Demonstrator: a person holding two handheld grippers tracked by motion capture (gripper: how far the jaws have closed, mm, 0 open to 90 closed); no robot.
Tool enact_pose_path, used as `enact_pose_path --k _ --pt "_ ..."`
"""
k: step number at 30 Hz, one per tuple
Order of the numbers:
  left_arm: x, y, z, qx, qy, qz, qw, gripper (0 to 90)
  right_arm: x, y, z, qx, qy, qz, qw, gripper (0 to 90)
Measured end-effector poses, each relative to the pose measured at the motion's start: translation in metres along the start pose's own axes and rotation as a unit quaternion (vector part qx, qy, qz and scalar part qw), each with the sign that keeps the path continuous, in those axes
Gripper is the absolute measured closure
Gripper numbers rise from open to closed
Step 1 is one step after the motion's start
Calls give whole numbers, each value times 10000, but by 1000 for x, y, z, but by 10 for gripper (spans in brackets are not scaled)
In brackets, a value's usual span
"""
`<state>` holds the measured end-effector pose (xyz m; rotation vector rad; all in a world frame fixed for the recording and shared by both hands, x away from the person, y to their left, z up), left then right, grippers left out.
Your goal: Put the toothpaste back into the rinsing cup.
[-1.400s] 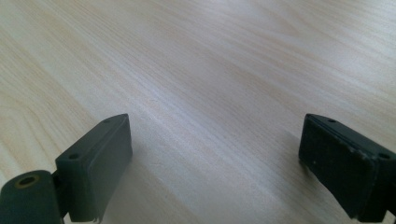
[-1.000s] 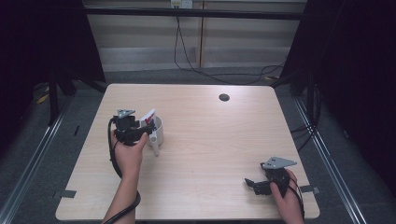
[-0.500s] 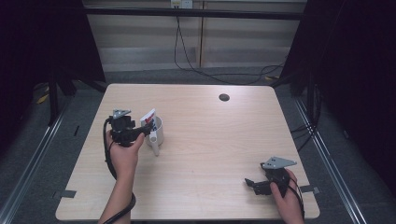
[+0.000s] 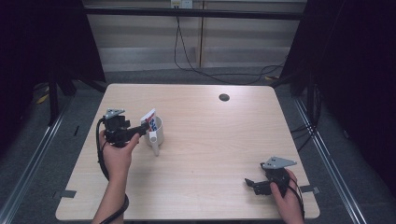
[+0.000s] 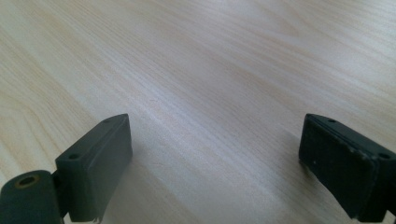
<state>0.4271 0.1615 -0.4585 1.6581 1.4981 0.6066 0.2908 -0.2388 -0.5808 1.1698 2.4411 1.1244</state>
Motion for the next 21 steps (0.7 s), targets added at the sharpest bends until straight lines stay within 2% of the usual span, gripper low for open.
enact_pose_path --k 3,8,12,17,21 --pt "2 -2 -3 28 -35 65 10000 203 0 0 0 -2 -1 -7 10000 91" --pt "8 -4 -8 33 -78 -3 10000 173 0 0 0 -3 -2 -10 10000 91" --pt "12 -6 -13 48 -115 58 9999 159 0 0 0 -2 -2 -3 10000 91" --pt "20 -10 -17 59 -103 -14 9999 159 0 0 0 0 -2 -4 10000 91" --pt "26 -15 -18 92 -72 5 9999 160 0 0 0 -2 -2 -7 10000 91"
Point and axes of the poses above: each handheld gripper's, and its own axes: z roughly forward along the jaws, y roughly out of its top, x roughly to its left, the point moved 10 cm from there along z, roughly forward along the jaws, and after that the axes turned 9 degrees about y, right-handed, at the moved point
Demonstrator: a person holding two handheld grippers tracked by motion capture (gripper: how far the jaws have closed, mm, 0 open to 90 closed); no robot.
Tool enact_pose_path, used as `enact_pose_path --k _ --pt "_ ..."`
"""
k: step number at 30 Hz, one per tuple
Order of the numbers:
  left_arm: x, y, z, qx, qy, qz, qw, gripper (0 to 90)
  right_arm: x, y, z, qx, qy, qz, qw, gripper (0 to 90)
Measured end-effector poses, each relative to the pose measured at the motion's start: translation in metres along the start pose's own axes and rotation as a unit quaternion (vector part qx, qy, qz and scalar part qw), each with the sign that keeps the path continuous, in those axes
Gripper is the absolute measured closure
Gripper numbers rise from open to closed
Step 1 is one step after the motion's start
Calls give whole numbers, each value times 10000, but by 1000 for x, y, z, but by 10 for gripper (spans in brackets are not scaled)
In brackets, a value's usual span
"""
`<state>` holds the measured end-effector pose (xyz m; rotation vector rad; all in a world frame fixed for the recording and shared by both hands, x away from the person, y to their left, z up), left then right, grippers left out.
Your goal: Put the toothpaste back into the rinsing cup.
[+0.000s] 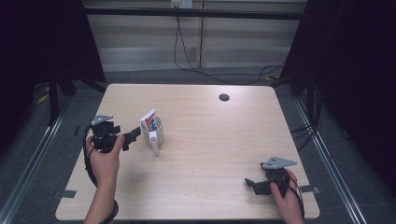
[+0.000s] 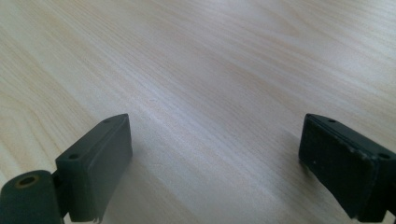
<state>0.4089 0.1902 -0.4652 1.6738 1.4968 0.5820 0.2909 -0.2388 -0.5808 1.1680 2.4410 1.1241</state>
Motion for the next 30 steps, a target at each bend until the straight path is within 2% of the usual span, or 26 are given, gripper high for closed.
enact_pose_path --k 13,30 --pt "8 -15 0 74 9 2 10000 160 0 0 0 0 0 -8 10000 91" --pt "16 -42 7 193 43 128 9997 163 0 0 0 1 0 -4 10000 91"
Point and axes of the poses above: each handheld gripper's, and its own axes: z roughly forward along the jaws, y roughly out of its top, x roughly to its left, the point moved 10 cm from there along z, roughly forward along the jaws, and after that the axes turned 9 degrees about y, right-handed, at the moved point
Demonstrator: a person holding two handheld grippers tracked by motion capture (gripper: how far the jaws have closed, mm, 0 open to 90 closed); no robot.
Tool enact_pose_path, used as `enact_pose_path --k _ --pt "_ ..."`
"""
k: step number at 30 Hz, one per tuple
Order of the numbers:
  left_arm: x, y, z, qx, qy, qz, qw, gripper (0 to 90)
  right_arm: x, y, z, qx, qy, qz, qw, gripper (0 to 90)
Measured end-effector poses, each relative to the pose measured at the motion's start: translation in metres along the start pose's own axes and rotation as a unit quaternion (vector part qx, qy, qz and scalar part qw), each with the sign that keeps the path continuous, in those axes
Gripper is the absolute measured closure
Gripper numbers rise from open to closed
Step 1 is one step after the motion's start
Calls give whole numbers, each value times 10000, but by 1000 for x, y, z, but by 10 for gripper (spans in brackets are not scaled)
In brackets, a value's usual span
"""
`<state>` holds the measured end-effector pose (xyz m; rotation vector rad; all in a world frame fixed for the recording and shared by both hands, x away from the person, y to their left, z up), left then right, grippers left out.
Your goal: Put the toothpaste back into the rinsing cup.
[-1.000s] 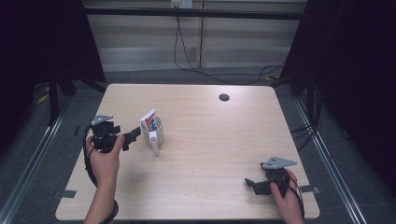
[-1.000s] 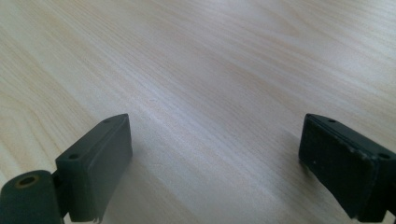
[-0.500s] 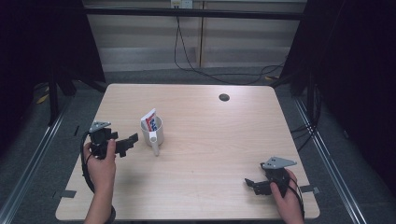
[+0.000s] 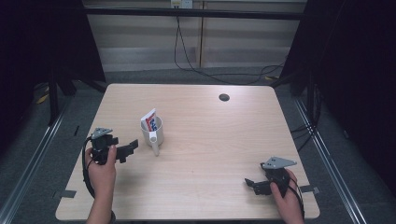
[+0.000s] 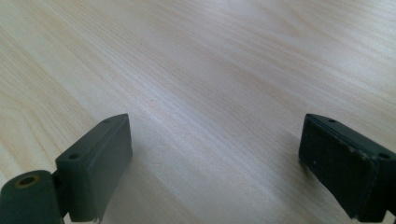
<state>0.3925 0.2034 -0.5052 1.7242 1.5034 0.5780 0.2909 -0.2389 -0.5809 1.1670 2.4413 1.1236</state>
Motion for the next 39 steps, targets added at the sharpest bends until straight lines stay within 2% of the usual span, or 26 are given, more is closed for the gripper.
enact_pose_path --k 24,31,39 --pt "11 -22 2 107 53 131 9998 167 0 0 0 0 0 -4 10000 91" --pt "19 -36 3 171 133 97 9997 168 0 0 0 2 0 4 10000 91" --pt "22 -47 5 244 193 134 9994 169 0 0 0 0 1 5 10000 91"
Point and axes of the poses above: each handheld gripper's, and its own axes: z roughly forward along the jaws, y roughly out of its top, x roughly to its left, the point moved 10 cm from there along z, roughly forward along the jaws, and after that the axes turned 9 degrees about y, right-handed, at the moved point
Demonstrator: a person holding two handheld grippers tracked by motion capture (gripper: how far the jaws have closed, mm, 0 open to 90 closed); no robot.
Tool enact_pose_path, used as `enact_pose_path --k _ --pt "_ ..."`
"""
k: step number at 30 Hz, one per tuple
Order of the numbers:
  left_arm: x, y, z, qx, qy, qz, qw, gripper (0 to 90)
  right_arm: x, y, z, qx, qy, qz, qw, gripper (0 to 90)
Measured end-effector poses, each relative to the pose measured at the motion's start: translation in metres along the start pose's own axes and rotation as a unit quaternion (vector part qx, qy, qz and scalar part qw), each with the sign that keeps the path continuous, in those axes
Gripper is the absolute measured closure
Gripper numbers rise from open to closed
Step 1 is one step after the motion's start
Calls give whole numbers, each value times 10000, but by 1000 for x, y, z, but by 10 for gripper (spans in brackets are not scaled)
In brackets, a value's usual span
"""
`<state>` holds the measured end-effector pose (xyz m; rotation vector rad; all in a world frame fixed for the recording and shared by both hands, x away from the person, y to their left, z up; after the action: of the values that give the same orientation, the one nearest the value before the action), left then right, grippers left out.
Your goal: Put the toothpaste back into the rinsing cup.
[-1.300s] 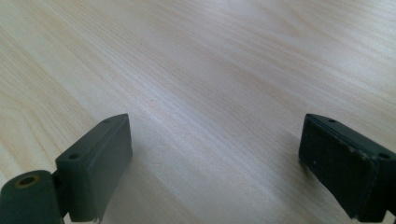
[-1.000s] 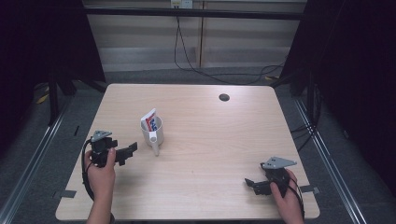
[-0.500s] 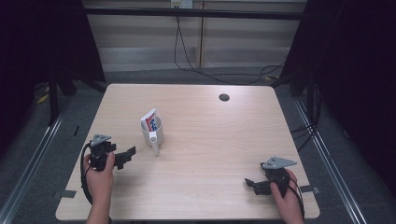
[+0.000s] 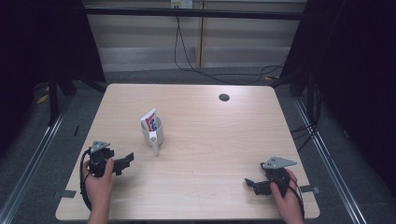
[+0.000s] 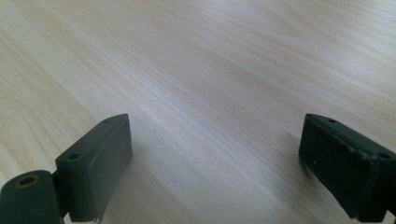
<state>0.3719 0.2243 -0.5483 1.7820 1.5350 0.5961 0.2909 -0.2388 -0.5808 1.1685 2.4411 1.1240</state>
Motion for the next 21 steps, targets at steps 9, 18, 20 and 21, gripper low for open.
enact_pose_path --k 9,18,20,21 --pt "5 -8 2 87 102 153 9998 170 0 0 0 0 0 5 10000 91" --pt "9 -16 4 199 230 290 9991 169 0 0 0 1 1 -2 10000 91" --pt "9 -18 5 205 243 328 9990 168 0 0 0 1 1 3 10000 91" --pt "10 -18 5 192 243 312 9990 168 0 0 0 1 0 -2 10000 91"
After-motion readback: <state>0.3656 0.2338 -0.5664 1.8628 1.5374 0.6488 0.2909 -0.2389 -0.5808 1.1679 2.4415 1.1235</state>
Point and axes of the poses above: each handheld gripper's, and its own axes: z roughly forward along the jaws, y roughly out of its top, x roughly to its left, the point moved 10 cm from there along z, roughly forward along the jaws, and after that the axes turned 9 degrees about y, right-handed, at the moved point
